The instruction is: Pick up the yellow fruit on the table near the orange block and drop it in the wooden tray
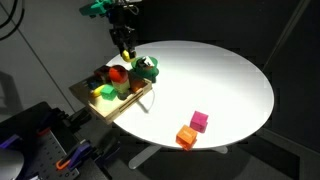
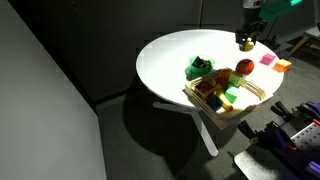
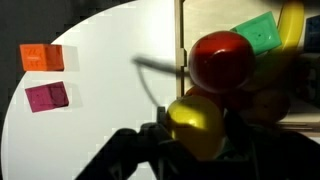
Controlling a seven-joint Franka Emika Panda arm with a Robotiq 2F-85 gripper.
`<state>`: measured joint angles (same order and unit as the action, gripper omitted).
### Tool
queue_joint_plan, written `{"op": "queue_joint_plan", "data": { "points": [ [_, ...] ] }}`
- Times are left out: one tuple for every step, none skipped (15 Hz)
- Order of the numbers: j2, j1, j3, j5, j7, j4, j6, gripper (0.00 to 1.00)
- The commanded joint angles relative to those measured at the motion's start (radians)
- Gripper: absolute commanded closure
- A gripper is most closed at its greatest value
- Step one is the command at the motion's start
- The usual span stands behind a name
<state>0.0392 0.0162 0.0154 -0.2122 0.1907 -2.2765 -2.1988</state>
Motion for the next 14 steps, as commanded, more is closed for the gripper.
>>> {"op": "queue_joint_plan", "data": {
  "points": [
    [-0.086,0.015,-0.026,-0.031,-0.025,-0.065,0.004,0.66],
    [-0.097,0.018,-0.033,-0.033,-0.028,-0.075,0.003,0.66],
    [-0.108,0.021,-0.040,-0.032,-0.032,-0.085,0.002,0.66],
    [-0.117,0.024,-0.046,-0.026,-0.040,-0.096,-0.002,0.66],
    [-0.126,0.026,-0.052,-0.018,-0.055,-0.107,-0.004,0.66],
    [-0.133,0.028,-0.058,-0.011,-0.068,-0.117,-0.005,0.66],
    [-0.147,0.031,-0.063,-0.008,-0.080,-0.131,-0.007,0.66],
    [-0.157,0.033,-0.069,-0.003,-0.095,-0.145,-0.012,0.66],
    [-0.170,0.037,-0.074,0.004,-0.109,-0.159,-0.015,0.66],
    [-0.182,0.040,-0.079,0.006,-0.122,-0.174,-0.017,0.66],
    [-0.193,0.045,-0.084,0.004,-0.133,-0.187,-0.020,0.66],
    [-0.204,0.050,-0.088,0.009,-0.145,-0.201,-0.025,0.66],
    [-0.216,0.055,-0.091,0.015,-0.159,-0.212,-0.032,0.66],
    [-0.225,0.061,-0.095,0.024,-0.174,-0.225,-0.043,0.66]
  ]
}}
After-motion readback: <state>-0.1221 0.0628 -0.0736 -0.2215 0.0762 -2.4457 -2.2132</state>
